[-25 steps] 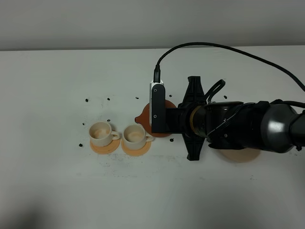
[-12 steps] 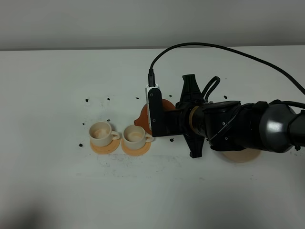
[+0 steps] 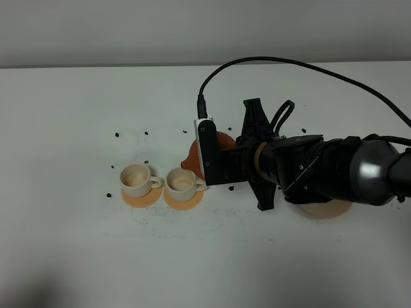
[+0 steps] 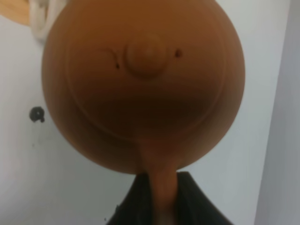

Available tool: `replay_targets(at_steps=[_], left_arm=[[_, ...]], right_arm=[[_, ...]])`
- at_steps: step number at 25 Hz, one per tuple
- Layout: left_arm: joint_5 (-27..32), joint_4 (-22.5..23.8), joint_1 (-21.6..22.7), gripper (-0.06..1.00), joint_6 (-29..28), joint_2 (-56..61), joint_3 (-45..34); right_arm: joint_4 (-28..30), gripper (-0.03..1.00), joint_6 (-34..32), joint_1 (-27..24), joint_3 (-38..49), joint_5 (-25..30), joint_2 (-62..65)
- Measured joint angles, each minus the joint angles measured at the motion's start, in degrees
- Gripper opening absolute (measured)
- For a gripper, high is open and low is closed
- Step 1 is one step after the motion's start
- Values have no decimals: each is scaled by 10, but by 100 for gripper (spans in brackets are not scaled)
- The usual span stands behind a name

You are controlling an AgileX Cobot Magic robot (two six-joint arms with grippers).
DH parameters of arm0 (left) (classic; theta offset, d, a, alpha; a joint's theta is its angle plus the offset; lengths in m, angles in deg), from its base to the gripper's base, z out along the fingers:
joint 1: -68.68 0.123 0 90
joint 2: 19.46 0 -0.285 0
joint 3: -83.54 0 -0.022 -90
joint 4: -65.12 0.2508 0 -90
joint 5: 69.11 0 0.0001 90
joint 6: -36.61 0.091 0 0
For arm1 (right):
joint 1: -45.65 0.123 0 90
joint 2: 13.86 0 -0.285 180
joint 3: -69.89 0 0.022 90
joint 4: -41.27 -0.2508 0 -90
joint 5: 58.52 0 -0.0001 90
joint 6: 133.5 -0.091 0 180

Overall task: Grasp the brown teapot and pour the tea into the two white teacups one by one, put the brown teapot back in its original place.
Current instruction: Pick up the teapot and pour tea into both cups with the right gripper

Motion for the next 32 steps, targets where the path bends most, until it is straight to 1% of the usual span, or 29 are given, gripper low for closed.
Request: replay_targets(at_steps=[14, 32], left_arm=[[0, 0, 0, 31, 0, 0, 0], [0, 0, 0, 31, 0, 0, 0]], right_arm=[[23, 9, 0, 0, -1, 0, 0], [83, 9, 0, 0, -1, 0, 0]])
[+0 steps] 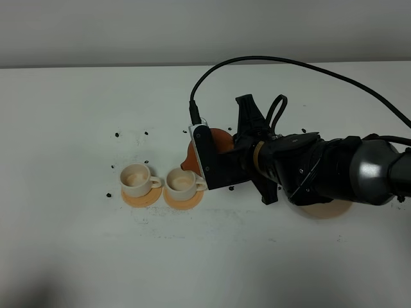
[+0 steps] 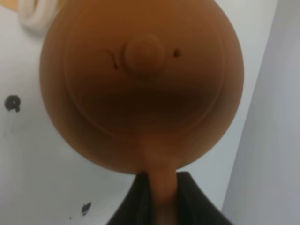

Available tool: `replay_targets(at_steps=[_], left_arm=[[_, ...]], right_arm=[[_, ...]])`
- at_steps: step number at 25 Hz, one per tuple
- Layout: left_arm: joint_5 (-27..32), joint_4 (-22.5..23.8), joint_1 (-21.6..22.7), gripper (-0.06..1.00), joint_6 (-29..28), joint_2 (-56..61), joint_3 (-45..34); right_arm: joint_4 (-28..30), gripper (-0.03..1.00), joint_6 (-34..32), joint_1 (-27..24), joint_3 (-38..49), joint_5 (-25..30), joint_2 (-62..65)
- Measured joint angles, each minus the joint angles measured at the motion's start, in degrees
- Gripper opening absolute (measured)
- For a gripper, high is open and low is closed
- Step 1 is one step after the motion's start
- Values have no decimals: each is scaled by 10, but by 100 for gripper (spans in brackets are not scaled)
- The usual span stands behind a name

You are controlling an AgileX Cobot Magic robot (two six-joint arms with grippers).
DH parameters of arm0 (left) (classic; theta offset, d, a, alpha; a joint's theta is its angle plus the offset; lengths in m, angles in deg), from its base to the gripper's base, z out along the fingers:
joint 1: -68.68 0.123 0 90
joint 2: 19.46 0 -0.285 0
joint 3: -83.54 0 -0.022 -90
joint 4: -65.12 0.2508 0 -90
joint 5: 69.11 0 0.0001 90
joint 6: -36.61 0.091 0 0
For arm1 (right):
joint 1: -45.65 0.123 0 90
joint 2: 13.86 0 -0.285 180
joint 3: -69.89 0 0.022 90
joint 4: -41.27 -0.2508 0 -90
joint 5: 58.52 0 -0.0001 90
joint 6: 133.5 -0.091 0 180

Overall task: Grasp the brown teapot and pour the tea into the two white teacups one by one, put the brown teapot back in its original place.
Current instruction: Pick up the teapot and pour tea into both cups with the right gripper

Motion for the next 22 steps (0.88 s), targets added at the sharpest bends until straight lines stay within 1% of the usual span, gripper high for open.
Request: replay_targets(at_steps=[3, 22], left_arm=[[0, 0, 0, 31, 0, 0, 0], [0, 0, 0, 31, 0, 0, 0]], right_arm=[[9, 9, 0, 0, 0, 0, 0], [25, 9, 0, 0, -12, -10, 0]])
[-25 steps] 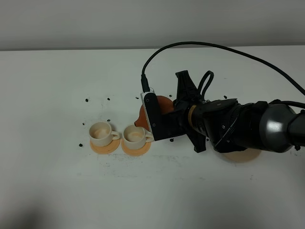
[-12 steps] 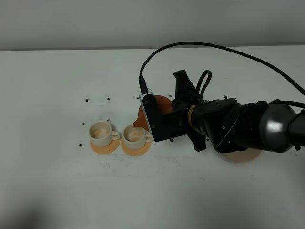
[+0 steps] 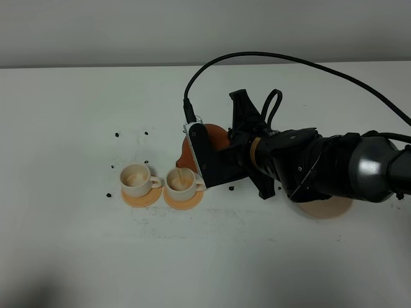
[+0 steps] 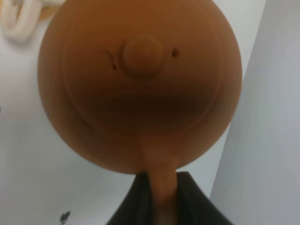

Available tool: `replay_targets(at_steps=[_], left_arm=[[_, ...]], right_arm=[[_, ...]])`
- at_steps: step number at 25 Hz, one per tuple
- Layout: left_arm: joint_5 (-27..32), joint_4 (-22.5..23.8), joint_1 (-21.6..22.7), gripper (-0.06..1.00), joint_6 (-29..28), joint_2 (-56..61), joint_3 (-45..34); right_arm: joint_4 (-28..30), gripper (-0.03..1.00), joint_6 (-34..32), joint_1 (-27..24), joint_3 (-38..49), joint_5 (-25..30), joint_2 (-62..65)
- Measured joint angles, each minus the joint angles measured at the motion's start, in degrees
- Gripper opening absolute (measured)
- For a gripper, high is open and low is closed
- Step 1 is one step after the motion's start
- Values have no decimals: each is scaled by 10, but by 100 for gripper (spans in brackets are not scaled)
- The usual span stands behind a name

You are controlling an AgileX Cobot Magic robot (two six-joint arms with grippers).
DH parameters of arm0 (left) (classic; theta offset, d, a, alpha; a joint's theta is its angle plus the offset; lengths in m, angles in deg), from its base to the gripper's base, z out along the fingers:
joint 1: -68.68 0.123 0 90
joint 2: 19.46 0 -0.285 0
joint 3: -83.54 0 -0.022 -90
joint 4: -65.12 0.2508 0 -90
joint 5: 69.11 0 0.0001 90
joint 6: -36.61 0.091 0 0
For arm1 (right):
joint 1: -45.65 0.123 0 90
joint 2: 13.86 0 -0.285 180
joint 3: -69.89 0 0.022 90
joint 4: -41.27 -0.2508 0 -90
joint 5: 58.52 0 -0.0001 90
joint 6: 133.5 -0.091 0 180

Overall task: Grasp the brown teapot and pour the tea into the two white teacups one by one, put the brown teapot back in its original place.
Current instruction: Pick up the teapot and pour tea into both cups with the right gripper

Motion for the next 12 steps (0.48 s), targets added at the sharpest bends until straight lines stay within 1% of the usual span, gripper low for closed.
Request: replay_targets(at_steps=[12], left_arm=[[0, 0, 0, 31, 0, 0, 0]], right_arm=[[2, 9, 0, 0, 0, -1, -8]])
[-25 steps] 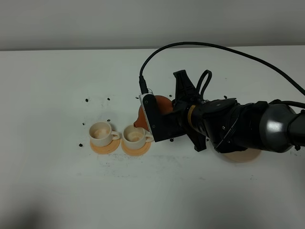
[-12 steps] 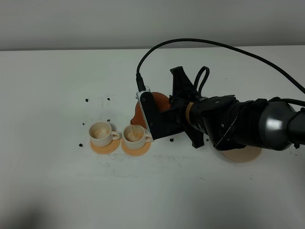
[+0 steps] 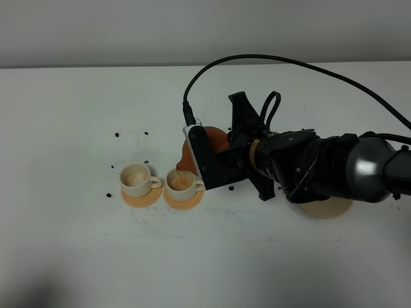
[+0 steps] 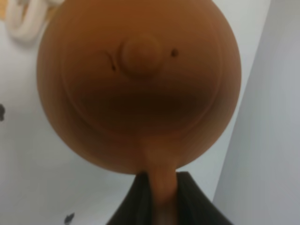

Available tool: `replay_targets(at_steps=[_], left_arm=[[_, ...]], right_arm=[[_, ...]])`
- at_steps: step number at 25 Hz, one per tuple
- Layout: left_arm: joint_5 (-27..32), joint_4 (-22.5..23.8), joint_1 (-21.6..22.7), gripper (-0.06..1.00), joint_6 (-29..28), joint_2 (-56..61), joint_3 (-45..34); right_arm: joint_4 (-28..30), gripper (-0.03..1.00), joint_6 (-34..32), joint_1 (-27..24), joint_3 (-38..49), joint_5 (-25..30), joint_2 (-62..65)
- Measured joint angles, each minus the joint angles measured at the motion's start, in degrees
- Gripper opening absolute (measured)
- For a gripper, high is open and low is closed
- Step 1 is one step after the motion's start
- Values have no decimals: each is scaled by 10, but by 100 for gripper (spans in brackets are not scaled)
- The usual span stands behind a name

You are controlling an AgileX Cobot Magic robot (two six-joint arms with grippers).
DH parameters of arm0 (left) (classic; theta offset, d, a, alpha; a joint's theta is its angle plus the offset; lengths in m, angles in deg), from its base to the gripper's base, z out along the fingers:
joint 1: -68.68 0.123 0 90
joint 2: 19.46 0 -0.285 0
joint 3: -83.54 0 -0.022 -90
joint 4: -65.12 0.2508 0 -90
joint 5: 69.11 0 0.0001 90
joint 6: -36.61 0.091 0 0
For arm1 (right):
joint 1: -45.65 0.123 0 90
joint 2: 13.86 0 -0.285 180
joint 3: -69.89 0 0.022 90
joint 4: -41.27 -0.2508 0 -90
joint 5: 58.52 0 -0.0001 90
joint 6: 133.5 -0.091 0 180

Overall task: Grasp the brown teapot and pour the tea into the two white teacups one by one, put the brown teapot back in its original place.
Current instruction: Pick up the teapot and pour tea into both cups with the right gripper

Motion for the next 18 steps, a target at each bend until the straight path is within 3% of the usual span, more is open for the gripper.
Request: replay_targets(at_steps=[18], left_arm=[[0, 0, 0, 31, 0, 0, 0]], right_arm=[[47, 9, 0, 0, 0, -2, -2]])
